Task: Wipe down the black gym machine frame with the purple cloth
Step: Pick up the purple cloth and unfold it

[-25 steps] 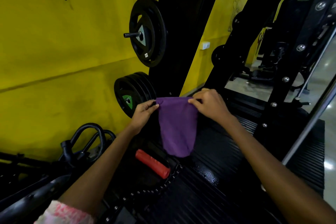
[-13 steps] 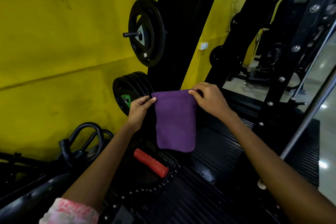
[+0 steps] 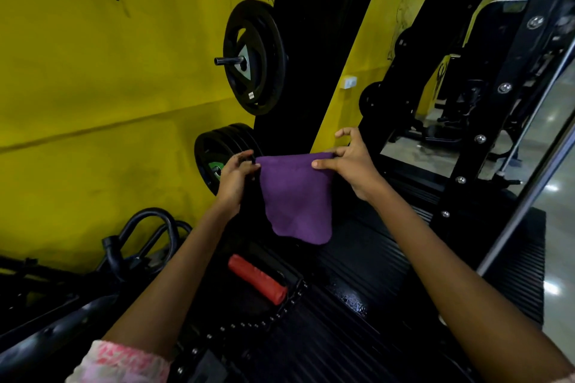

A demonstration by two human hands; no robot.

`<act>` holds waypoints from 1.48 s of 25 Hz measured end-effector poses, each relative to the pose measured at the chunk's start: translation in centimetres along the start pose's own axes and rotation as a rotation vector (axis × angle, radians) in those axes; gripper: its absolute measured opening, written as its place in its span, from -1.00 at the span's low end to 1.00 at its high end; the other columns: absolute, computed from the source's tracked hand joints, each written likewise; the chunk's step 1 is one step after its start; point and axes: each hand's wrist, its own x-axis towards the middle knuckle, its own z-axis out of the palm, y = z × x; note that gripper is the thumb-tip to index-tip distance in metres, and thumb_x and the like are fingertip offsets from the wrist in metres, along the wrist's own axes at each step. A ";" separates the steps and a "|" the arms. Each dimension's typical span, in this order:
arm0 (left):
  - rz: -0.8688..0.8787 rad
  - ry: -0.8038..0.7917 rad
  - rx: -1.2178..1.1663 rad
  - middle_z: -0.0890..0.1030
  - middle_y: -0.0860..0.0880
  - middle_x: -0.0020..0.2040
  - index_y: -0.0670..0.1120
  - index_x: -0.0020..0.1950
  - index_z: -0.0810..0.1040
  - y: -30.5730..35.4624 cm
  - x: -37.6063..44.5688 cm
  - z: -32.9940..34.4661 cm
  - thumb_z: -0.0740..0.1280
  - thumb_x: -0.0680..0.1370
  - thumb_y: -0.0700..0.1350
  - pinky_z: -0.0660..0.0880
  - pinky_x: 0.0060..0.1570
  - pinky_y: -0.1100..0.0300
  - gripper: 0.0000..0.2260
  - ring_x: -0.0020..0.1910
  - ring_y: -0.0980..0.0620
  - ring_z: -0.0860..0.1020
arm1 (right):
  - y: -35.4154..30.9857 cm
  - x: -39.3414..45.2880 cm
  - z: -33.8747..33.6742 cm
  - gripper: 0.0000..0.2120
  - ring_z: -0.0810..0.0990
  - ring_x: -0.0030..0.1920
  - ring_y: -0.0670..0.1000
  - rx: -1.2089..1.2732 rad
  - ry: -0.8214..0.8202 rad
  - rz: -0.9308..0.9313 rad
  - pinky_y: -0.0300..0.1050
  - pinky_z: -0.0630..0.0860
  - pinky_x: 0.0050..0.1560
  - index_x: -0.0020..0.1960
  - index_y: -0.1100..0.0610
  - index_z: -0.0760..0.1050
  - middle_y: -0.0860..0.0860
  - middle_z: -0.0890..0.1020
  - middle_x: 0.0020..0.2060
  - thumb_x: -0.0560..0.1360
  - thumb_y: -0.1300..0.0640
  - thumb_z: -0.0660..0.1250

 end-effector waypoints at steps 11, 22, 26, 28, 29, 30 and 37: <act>0.633 -0.388 0.869 0.55 -0.02 -0.32 -0.16 -0.15 0.57 0.7 -1.1 5.8 0.10 0.59 0.10 0.36 -0.26 0.14 -0.59 -0.32 0.12 0.51 | 0.5 -0.3 0.2 -0.49 0.57 -0.21 -0.08 0.027 0.059 -0.011 -0.13 0.53 -0.19 0.10 0.13 0.26 0.09 0.63 -0.13 0.34 0.38 0.48; 0.809 -0.173 1.012 0.37 -0.02 -0.53 -0.17 -0.41 0.42 5.0 -1.3 7.1 0.10 0.56 0.17 0.17 -0.43 0.18 -0.50 -0.48 0.03 0.37 | 4.6 -2.6 -0.8 -0.71 0.61 -0.15 -0.24 -0.109 -0.230 -0.025 -0.21 0.54 -0.08 0.02 0.06 0.48 -0.09 0.62 -0.10 0.40 0.34 0.44; 0.852 0.006 0.910 0.20 0.11 -0.58 0.03 -0.48 0.14 6.0 -0.1 4.9 0.20 0.60 0.02 0.10 -0.53 0.28 -0.53 -0.59 0.15 0.20 | 8.2 -3.5 -2.5 -0.72 0.68 -0.24 -0.08 -0.210 -0.371 0.158 -0.13 0.63 -0.16 0.14 0.23 0.53 -0.07 0.70 -0.17 0.44 0.27 0.43; 0.826 0.000 0.862 0.19 0.10 -0.58 0.06 -0.48 0.12 5.3 0.1 4.4 0.24 0.62 -0.04 0.11 -0.53 0.29 -0.50 -0.61 0.12 0.22 | 7.3 -3.0 -3.2 -0.68 0.65 -0.15 -0.18 -0.328 -0.457 0.199 -0.33 0.55 -0.13 0.16 0.21 0.55 -0.11 0.68 -0.09 0.42 0.22 0.46; 0.814 -0.042 0.844 0.19 0.12 -0.58 0.07 -0.48 0.12 4.9 0.0 4.5 0.25 0.62 -0.05 0.12 -0.53 0.31 -0.49 -0.61 0.12 0.26 | 6.5 -2.7 -3.2 -0.64 0.61 -0.09 -0.24 -0.394 -0.513 0.205 -0.39 0.51 -0.09 0.18 0.15 0.54 -0.11 0.65 -0.02 0.40 0.18 0.48; 0.822 -0.096 0.847 0.19 0.13 -0.58 0.08 -0.49 0.13 4.6 0.0 4.8 0.26 0.61 -0.05 0.12 -0.52 0.33 -0.50 -0.60 0.14 0.29 | 5.6 -2.6 -2.9 -0.59 0.58 -0.03 -0.27 -0.391 -0.531 0.192 -0.41 0.49 -0.07 0.21 0.11 0.51 -0.11 0.62 0.06 0.39 0.15 0.50; 0.916 -0.190 0.872 0.28 0.06 -0.54 -0.09 -0.42 0.30 2.1 0.5 5.5 0.14 0.57 0.17 0.12 -0.49 0.33 -0.55 -0.56 0.16 0.26 | 2.7 -1.4 1.3 -0.83 0.65 -0.15 -0.15 -0.097 -0.287 -0.038 -0.24 0.58 -0.10 -0.02 0.09 0.56 -0.04 0.66 -0.12 0.43 0.25 0.45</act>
